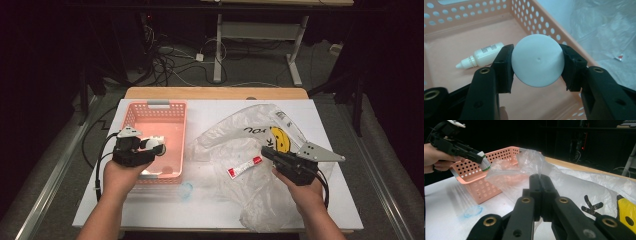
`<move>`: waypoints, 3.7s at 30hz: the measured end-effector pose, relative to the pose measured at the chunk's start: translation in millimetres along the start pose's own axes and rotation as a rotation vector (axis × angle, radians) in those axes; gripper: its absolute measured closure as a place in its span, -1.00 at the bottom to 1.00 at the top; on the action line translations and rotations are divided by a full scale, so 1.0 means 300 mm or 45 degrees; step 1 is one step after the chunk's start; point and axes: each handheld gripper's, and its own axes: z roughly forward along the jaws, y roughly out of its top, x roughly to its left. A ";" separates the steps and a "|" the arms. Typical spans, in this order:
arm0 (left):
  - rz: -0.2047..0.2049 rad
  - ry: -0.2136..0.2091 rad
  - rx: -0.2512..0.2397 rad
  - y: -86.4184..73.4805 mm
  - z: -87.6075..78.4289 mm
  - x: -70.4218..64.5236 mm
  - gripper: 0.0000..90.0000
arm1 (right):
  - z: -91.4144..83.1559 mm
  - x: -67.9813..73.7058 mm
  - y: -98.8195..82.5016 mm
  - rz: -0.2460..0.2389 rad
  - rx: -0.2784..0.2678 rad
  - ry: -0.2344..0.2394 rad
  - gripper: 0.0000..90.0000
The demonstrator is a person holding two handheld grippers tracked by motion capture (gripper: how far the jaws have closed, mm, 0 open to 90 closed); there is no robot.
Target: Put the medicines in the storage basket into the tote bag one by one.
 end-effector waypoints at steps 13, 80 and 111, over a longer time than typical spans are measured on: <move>-0.021 0.002 -0.190 -0.095 -0.034 -0.034 0.09 | -0.009 0.001 0.007 0.004 -0.013 0.009 1.00; 0.486 -0.374 -0.060 0.051 0.475 -0.721 0.08 | -0.005 -0.023 0.008 0.013 -0.033 -0.022 1.00; 0.432 -0.465 -0.079 0.043 0.515 -0.716 -0.18 | -0.014 -0.023 0.003 0.003 -0.023 -0.031 1.00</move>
